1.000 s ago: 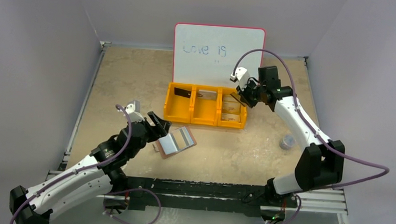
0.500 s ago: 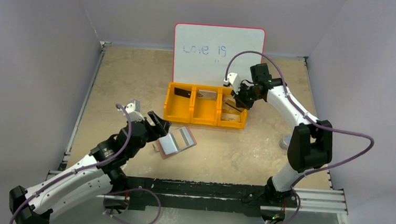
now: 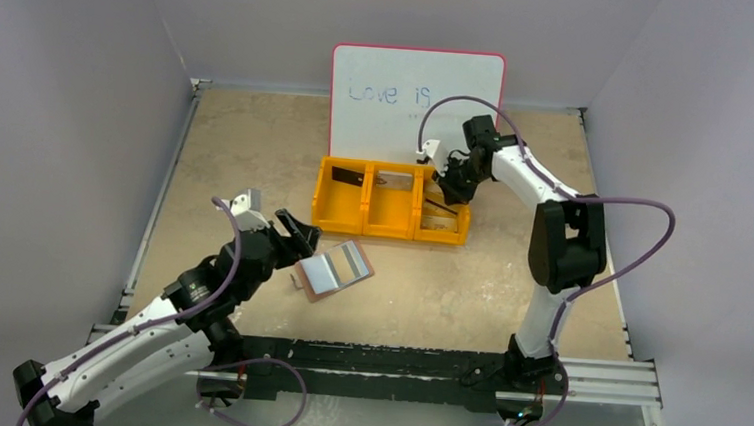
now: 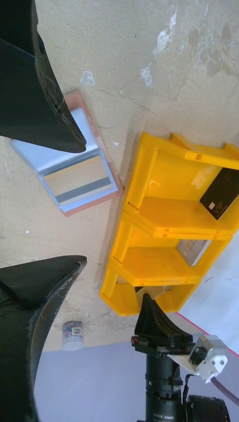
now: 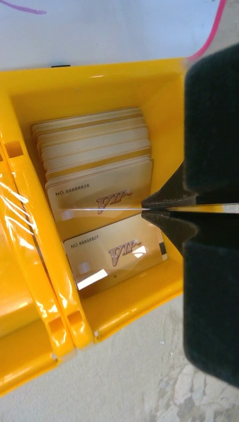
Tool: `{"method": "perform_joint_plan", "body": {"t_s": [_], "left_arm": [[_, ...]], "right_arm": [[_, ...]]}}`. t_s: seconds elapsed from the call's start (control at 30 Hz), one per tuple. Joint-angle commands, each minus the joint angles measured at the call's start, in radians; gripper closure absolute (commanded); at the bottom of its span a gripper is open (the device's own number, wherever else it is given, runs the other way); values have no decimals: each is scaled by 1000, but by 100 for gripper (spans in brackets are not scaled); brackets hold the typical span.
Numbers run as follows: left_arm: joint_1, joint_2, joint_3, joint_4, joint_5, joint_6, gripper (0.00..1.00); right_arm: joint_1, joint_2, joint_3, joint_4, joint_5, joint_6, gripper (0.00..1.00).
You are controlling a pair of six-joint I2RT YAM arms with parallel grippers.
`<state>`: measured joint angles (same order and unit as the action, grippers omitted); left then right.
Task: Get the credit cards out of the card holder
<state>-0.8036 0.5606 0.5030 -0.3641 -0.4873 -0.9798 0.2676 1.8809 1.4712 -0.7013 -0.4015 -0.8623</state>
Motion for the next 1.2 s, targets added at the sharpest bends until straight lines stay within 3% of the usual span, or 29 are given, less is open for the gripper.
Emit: {"method": "perform_joint_plan", "body": {"t_s": [0.0, 0.6, 0.67, 0.8, 1.0, 1.1, 1.17], "left_arm": [[-1, -13, 56, -10, -32, 32, 25], [-2, -19, 52, -15, -38, 29, 25], [-1, -12, 51, -12, -35, 29, 25], [-2, -4, 46, -12, -32, 27, 25], [-2, 6, 27, 4, -45, -8, 25], [-2, 31, 26, 13, -61, -32, 25], [-2, 57, 32, 20, -69, -41, 25]], "right_arm": [[2, 22, 66, -42, 20, -43, 96], [5, 74, 168, -21, 98, -55, 78], [6, 77, 166, -9, 109, -40, 72], [17, 36, 138, 77, 161, 29, 71], [51, -217, -29, 399, 238, 232, 67], [51, -371, -162, 613, 200, 449, 64], [51, -451, -258, 735, 155, 684, 56]]}}
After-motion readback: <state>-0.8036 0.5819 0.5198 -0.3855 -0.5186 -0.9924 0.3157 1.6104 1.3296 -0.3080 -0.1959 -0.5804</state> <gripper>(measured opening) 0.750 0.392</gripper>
